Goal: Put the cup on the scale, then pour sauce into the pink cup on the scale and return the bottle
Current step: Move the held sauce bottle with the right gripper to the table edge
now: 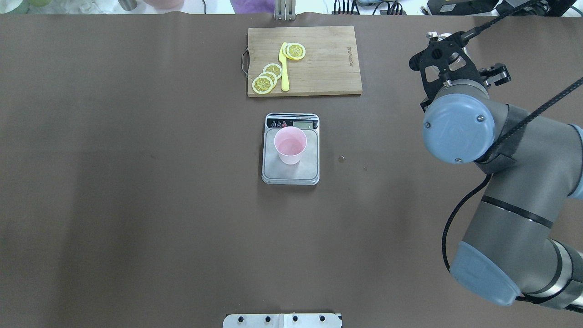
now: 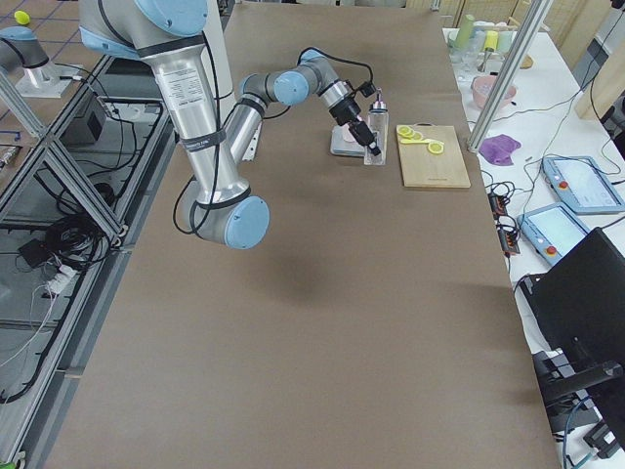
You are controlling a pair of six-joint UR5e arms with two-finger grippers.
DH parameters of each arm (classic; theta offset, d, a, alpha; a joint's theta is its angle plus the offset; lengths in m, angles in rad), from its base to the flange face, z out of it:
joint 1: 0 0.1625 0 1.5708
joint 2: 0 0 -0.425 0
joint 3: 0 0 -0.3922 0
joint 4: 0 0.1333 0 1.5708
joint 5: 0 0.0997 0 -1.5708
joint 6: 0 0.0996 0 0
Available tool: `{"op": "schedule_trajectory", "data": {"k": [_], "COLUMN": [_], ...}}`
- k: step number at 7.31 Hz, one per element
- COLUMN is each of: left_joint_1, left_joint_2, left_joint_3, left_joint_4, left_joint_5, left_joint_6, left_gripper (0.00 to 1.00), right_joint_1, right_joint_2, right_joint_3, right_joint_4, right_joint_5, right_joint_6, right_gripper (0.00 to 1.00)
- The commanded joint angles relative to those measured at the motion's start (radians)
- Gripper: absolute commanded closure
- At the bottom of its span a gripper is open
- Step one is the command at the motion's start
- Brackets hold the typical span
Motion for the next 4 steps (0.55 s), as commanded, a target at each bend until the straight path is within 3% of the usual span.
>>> {"op": "schedule_trajectory", "data": {"k": [1, 3, 4], "left_joint_1": [0.000, 0.000, 0.000], "left_joint_2": [-0.002, 0.000, 0.000], "left_joint_3": [-0.001, 0.000, 0.000], "left_joint_4": [-0.002, -0.020, -0.022], "left_joint_5": [-0.007, -0.007, -0.007], "left_joint_6": [0.000, 0.000, 0.000], "left_gripper": [0.02, 0.02, 0.02], "right_joint_1": [0.030, 0.099, 0.126], "right_joint_2": [-0.160, -0.251, -0.298], "right_joint_3": [-0.004, -0.013, -0.046], "right_joint_4": [0.292, 0.452, 0.592], "right_joint_5": [0.061, 0.165, 0.211], "right_joint_6": [-0.028, -0.112, -0.115], "right_gripper": [1.00, 1.00, 1.00]}}
